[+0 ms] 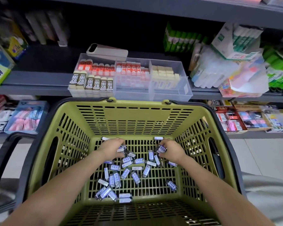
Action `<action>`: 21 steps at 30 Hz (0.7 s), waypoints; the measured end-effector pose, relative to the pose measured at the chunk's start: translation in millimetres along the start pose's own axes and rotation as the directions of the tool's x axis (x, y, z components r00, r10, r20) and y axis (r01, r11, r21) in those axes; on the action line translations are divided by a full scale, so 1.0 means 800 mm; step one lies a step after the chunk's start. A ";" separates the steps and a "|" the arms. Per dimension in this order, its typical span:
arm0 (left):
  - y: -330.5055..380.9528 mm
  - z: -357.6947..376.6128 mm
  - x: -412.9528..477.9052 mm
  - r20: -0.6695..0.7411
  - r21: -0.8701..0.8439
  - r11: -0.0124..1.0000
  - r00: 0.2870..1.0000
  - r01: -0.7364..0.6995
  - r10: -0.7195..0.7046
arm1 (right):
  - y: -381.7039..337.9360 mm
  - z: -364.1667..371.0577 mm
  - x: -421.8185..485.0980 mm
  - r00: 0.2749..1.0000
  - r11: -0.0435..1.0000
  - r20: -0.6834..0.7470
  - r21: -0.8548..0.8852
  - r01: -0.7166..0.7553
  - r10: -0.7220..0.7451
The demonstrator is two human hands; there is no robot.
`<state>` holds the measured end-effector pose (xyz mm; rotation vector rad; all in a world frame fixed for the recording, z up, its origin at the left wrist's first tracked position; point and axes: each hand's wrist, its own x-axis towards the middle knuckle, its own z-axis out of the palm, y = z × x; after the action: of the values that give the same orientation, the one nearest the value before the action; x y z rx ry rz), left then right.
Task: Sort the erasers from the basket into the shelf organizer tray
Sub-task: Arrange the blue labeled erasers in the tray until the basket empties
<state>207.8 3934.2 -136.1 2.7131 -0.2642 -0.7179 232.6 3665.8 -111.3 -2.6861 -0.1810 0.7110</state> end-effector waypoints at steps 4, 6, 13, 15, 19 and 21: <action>0.002 -0.004 -0.002 0.043 -0.048 0.999 0.999 -0.008 0.010 | -0.006 -0.006 -0.004 1.000 0.986 0.009 0.162 -0.029 0.028; 0.004 -0.006 -0.008 0.014 -0.190 0.981 0.999 0.035 -0.033 | -0.015 -0.011 -0.008 1.000 0.970 0.015 0.243 -0.030 0.027; 0.057 -0.056 -0.046 0.295 -0.947 -0.138 0.955 0.289 -0.025 | -0.090 -0.043 -0.042 0.992 0.745 -0.107 0.657 0.120 -0.065; 0.071 -0.065 -0.056 0.239 -0.881 -0.383 0.960 0.277 0.145 | -0.111 -0.046 -0.054 0.980 0.722 -0.146 0.663 0.197 -0.133; 0.097 -0.066 -0.066 0.214 -0.815 -0.502 0.956 0.289 0.203 | -0.137 -0.039 -0.069 0.935 0.853 -0.280 0.412 0.321 -0.217; 0.106 -0.063 -0.066 0.242 -0.808 -0.522 0.962 0.272 0.126 | -0.142 -0.041 -0.072 0.915 0.901 -0.291 0.250 0.356 -0.280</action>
<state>180.4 3881.6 -41.5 0.6065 0.4789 -0.6704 195.9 3749.2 -16.5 -2.3465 -0.4065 0.2690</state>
